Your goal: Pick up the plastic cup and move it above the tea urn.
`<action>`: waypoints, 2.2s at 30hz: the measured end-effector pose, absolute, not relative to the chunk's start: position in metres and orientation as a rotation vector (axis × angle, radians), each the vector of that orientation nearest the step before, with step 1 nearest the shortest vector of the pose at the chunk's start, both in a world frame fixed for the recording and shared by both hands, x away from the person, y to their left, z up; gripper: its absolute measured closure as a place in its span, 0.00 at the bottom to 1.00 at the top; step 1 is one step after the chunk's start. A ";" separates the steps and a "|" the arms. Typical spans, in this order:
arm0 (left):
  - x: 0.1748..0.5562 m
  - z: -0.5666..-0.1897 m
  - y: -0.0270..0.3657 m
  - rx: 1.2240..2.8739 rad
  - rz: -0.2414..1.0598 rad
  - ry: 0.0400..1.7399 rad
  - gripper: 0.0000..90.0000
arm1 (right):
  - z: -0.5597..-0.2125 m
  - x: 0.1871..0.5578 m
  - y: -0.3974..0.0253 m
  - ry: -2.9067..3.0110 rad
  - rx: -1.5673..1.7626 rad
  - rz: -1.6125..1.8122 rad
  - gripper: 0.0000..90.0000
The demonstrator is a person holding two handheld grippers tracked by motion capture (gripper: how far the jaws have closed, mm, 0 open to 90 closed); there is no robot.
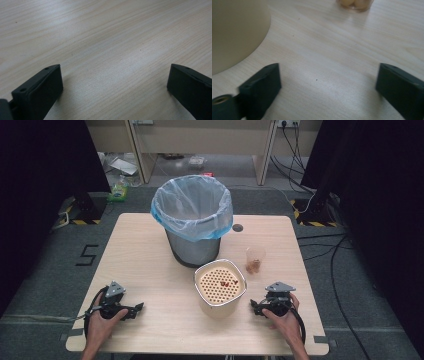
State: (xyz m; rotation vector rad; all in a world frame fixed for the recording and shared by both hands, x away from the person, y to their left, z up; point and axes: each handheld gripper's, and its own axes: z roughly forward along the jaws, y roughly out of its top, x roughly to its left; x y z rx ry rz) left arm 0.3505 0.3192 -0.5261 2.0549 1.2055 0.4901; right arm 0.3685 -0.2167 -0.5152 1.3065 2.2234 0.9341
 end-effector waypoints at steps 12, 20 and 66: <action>0.351 -0.526 0.319 2.055 0.490 1.205 0.00 | -0.493 0.367 -0.221 2.150 1.310 0.989 0.23; 0.351 -0.526 0.319 2.055 0.490 1.206 0.00 | -0.464 0.381 -0.226 2.102 1.314 0.970 0.31; 0.350 -0.526 0.319 2.057 0.491 1.205 0.00 | -0.434 0.499 -0.206 2.138 1.395 0.818 0.76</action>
